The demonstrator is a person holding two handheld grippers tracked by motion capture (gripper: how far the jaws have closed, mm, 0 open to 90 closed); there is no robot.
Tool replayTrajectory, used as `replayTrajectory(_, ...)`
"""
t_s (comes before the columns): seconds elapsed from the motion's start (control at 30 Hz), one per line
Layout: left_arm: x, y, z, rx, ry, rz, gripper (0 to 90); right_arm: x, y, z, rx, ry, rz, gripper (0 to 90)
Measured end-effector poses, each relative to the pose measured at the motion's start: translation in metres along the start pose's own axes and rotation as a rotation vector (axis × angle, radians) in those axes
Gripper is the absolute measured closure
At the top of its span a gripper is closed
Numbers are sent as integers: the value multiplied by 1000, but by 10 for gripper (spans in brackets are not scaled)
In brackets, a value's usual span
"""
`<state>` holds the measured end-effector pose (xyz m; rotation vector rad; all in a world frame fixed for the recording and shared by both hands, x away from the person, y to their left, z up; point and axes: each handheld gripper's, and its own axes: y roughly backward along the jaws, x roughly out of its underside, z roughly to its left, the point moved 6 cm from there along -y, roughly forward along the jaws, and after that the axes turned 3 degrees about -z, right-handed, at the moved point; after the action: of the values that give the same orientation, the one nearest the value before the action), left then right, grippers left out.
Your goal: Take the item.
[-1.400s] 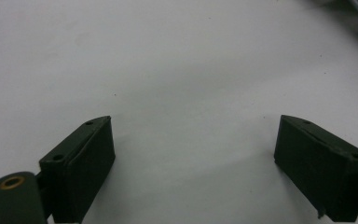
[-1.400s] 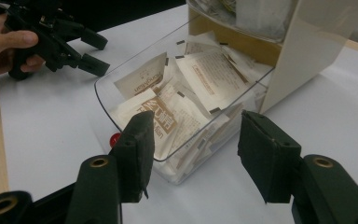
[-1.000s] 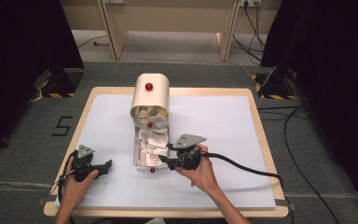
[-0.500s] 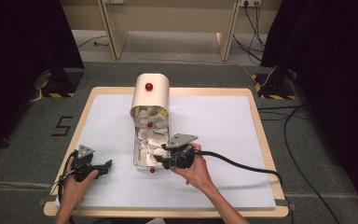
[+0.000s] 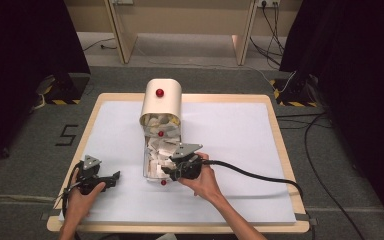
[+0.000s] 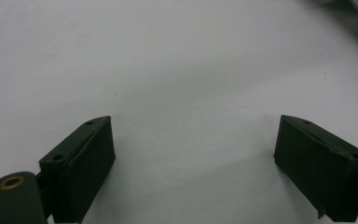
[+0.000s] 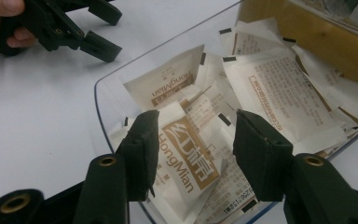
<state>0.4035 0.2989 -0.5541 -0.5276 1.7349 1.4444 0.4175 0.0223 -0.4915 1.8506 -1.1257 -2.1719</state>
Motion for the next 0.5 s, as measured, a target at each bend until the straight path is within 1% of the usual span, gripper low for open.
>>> replayTrajectory(0.17, 0, 0, 0, 0, 0, 0, 113, 2, -4, 1, -16, -9, 15, 529)
replayTrajectory(0.2, 0, 0, 0, 0, 0, 0, 113, 6, -7, 2, -21, -8, 35, 533)
replayTrajectory(0.23, 0, 0, 0, 0, 0, 0, 113, 7, -7, 2, -22, -9, 38, 540)
replayTrajectory(0.43, 0, 0, 0, 0, 0, 0, 113, 7, -6, 3, -35, 4, 48, 624)
replayTrajectory(0.5, 0, 0, 0, 0, 0, 0, 113, 7, -5, 4, -47, 5, 50, 636)
